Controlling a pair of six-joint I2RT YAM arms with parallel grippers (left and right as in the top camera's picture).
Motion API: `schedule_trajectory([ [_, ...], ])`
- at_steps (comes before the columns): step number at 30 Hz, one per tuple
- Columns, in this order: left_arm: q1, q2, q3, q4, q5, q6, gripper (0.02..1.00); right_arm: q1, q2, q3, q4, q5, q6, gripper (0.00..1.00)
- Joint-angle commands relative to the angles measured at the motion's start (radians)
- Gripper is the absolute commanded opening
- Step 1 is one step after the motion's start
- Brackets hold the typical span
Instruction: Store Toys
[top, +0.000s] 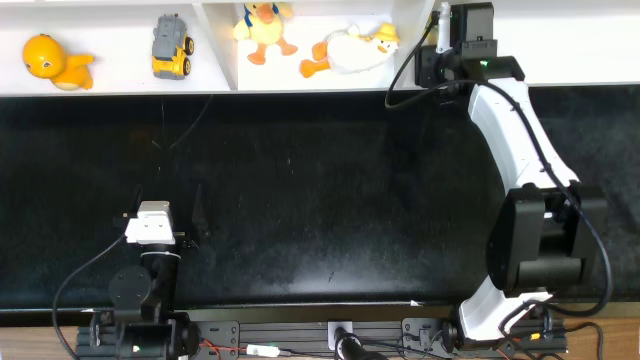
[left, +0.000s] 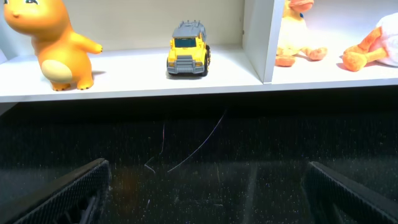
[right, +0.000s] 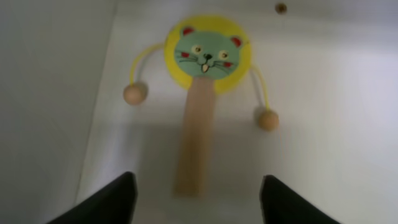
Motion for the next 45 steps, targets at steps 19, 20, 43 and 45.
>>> schedule_trajectory([
  [19,-0.009,-0.009,0.000,-0.003,0.013,-0.004,0.998,0.023,-1.015,-0.763,-0.248,0.144,0.003,0.996],
  [20,-0.009,-0.009,0.000,-0.003,0.013,-0.004,0.996,0.023,-1.043,-0.775,-0.266,0.144,0.003,0.998],
  [43,-0.009,-0.009,0.000,-0.003,0.013,-0.004,0.998,-0.839,-0.733,-0.809,0.086,-0.253,-0.591,0.897],
  [45,-0.009,-0.009,0.000,-0.003,0.013,-0.004,0.998,-0.884,-0.693,-0.809,0.134,-0.253,-0.631,0.930],
])
